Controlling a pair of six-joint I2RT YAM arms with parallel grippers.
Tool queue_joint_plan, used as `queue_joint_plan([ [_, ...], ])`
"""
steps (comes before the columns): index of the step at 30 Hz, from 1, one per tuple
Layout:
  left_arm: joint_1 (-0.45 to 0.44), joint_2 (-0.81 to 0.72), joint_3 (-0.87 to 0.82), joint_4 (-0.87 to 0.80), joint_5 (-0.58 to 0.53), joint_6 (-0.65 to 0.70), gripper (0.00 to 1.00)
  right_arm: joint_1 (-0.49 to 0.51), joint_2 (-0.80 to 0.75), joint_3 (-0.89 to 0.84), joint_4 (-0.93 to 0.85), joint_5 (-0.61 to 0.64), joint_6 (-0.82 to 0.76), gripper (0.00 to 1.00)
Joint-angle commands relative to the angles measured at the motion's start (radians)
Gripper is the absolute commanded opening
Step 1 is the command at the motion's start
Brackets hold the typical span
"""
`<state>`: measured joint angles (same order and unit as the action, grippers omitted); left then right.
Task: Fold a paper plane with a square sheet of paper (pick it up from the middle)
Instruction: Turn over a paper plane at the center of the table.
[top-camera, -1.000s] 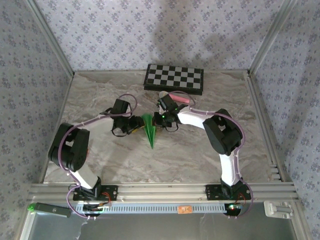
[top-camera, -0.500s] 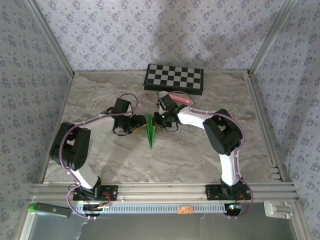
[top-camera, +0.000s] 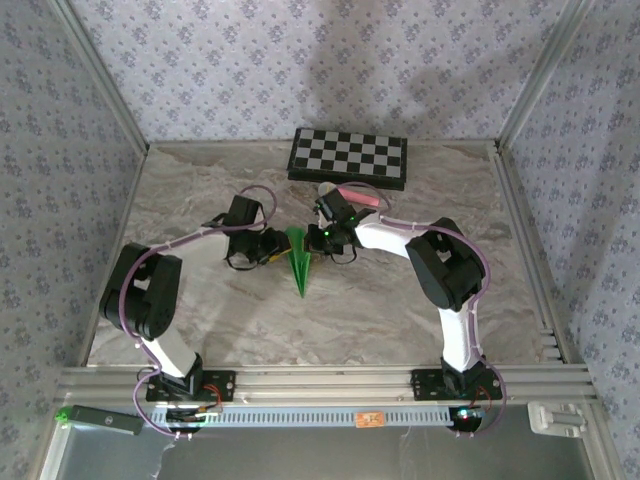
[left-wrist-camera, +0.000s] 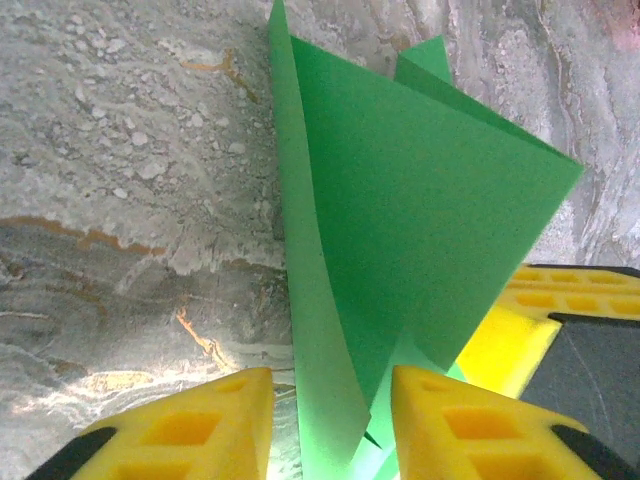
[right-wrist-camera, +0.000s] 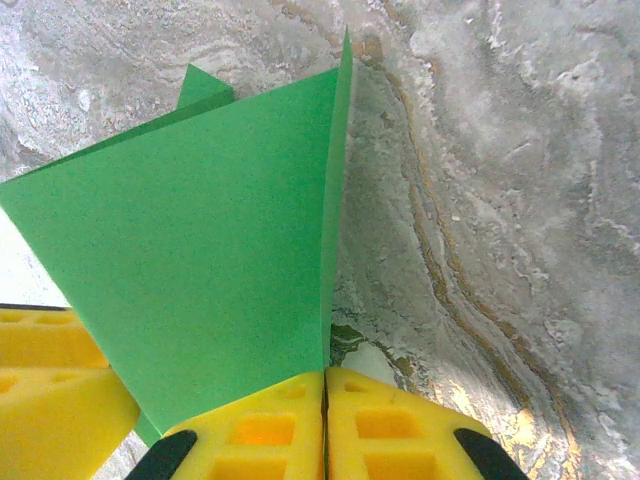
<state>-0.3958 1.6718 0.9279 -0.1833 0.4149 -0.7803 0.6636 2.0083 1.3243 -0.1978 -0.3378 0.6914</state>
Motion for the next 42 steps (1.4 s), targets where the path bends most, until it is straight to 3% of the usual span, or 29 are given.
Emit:
queue_joint_plan([
  [1,-0.009,0.037,0.037,-0.028,-0.002,-0.002,0.32,0.003,-0.029,-0.01,-0.017,-0.009,0.008,0.1],
  [19,-0.006,0.06,0.066,-0.059,-0.018,-0.003,0.07,-0.016,-0.006,0.029,-0.078,-0.041,-0.002,0.17],
  [25,0.0,0.056,0.074,-0.068,-0.024,0.003,0.01,-0.021,-0.012,0.029,-0.084,-0.029,-0.009,0.08],
  [34,0.023,-0.013,-0.006,-0.045,-0.075,-0.041,0.0,-0.025,-0.077,-0.046,-0.034,0.044,0.034,0.07],
  [42,0.037,-0.037,-0.048,-0.026,-0.084,-0.071,0.01,-0.017,-0.068,-0.072,0.002,0.035,0.084,0.07],
])
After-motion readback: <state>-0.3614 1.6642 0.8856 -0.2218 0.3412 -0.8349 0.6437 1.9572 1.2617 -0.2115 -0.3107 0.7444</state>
